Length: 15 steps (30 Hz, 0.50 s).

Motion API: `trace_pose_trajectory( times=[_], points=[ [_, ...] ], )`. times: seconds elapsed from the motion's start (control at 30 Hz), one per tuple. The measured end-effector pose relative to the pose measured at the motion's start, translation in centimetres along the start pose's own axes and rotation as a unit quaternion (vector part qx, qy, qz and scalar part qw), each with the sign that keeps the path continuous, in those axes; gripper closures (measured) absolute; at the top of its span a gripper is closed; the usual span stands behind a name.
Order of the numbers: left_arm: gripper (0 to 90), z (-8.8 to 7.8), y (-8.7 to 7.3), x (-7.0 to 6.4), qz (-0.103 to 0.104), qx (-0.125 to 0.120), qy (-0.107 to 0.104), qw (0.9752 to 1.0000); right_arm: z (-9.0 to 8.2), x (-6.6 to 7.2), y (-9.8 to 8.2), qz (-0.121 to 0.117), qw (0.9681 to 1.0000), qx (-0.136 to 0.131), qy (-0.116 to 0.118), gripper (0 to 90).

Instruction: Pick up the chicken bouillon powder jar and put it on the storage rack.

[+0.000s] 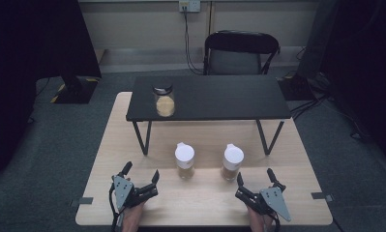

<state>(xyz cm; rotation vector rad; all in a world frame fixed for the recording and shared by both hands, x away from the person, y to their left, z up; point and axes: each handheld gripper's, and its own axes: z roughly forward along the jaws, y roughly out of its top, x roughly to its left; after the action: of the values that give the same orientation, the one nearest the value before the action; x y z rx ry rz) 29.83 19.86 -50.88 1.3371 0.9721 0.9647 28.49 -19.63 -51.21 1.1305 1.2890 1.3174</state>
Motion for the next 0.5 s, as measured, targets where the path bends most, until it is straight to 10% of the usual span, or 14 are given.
trace_pose_trajectory(
  times=[0.5],
  points=[
    [0.5,-0.03,-0.42,-0.02,0.006,-0.005,0.011,0.9999,0.0,0.0,0.0,0.0,1.0,0.0,0.0,0.0]
  ],
)
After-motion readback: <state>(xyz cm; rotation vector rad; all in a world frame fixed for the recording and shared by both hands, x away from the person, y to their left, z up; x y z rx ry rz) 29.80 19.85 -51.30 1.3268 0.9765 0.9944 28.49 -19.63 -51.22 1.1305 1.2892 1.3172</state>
